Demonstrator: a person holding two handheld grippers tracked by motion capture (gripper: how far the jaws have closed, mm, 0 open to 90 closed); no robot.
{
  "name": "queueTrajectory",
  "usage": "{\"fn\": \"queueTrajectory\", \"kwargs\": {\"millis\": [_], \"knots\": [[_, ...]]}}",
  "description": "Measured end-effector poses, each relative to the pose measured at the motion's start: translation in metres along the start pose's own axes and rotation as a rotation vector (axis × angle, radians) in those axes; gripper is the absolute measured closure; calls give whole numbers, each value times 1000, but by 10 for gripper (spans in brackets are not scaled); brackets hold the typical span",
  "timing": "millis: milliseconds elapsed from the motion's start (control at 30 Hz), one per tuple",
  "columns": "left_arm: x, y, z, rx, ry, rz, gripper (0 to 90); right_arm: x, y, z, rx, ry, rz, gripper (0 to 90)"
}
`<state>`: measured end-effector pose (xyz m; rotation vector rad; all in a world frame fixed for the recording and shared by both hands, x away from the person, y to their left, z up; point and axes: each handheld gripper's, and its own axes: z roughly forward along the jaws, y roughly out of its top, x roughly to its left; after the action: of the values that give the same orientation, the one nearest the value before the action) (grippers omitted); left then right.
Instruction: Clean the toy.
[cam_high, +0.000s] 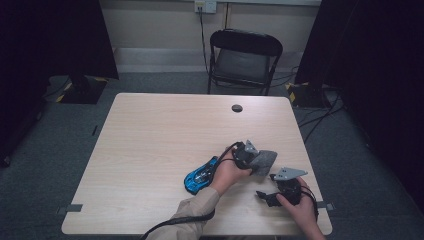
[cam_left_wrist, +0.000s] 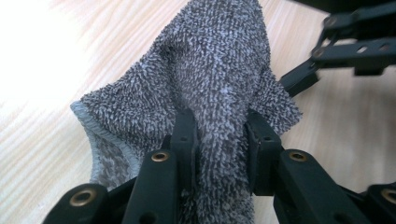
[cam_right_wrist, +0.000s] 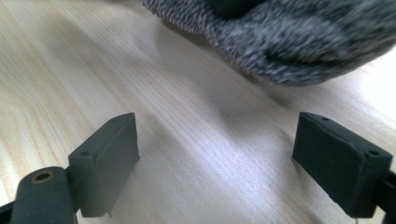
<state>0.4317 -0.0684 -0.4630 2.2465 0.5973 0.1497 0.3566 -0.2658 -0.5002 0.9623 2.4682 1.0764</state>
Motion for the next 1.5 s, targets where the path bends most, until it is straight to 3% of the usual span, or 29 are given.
{"fn": "queueTrajectory", "kwargs": {"millis": [200,467,500,767,900,1100,1500], "knots": [[0,-5,3,2,6,-10,640,0,0,0,-1,2,2,134],[0,-8,-7,-21,17,-27,378,0,0,0,0,0,2,134],[1,-8,-14,-26,25,-13,354,0,0,0,-1,0,1,134],[11,-14,-52,-66,44,-19,268,0,0,0,0,0,1,134],[27,-38,-81,-81,85,-50,262,0,0,0,0,0,2,134],[43,-70,-105,-57,125,-88,274,0,0,0,0,0,2,134],[49,-107,-119,-57,123,-134,294,0,0,0,0,0,2,134]]}}
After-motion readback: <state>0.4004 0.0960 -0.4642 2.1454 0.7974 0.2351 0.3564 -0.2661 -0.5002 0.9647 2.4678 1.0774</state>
